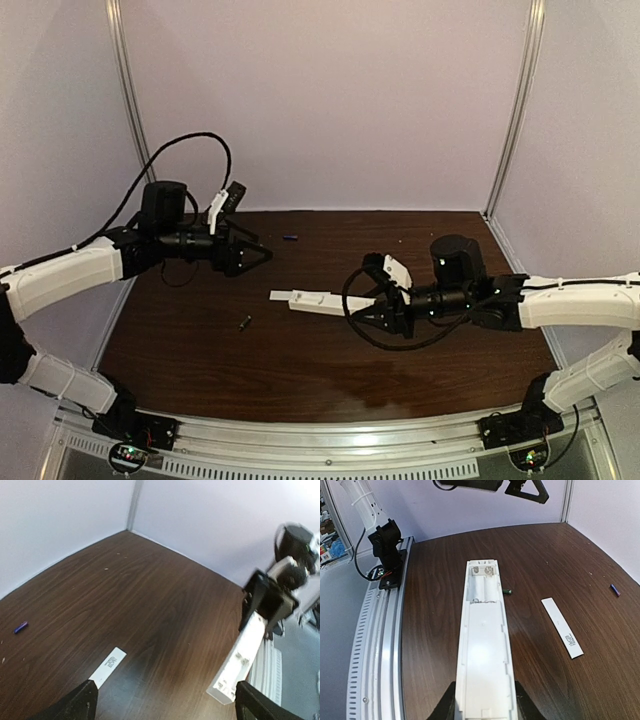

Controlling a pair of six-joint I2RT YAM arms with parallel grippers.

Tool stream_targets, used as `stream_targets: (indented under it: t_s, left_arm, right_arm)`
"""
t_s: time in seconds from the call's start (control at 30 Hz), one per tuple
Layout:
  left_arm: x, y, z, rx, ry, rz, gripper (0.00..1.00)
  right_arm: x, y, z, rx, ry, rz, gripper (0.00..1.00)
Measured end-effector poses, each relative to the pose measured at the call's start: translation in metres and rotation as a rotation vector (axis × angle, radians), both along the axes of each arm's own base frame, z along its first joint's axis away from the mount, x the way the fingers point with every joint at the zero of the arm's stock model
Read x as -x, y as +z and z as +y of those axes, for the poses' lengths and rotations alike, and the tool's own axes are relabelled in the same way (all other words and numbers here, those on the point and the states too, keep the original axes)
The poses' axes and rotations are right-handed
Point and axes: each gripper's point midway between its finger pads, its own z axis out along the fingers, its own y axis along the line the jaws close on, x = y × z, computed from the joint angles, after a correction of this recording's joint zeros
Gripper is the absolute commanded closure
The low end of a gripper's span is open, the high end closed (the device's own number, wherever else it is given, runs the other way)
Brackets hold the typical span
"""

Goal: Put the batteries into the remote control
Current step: Pass from the right arm to the left

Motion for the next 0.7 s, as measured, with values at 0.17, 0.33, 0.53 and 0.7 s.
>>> stream_targets:
  t_s: [0.17, 0.33, 0.53, 0.7]
  left_arm:
    - [0.076, 0.0, -0.045, -0.069, -0.283, -0.171, 0.09]
    - [0.099, -0.01, -0.053, -0.132, -0.391, -0.272, 0.11]
    - [0.118, -0.015, -0.065, -0.176, -0.493, -0.357, 0.24]
    - [0.123, -0.019, -0.077, -0.186, -0.546, -0.383, 0.32]
  right_arm:
    - [0.012, 0.03, 0.002, -0.029, 0.055, 0.028, 1.0]
    - [0.024, 0.027, -0.002, -0.011, 0.094, 0.076, 1.0]
    - [0.034, 0.022, -0.006, 0.01, 0.122, 0.127, 1.0]
    - [0.037, 0.023, -0.007, 0.017, 0.128, 0.137, 1.0]
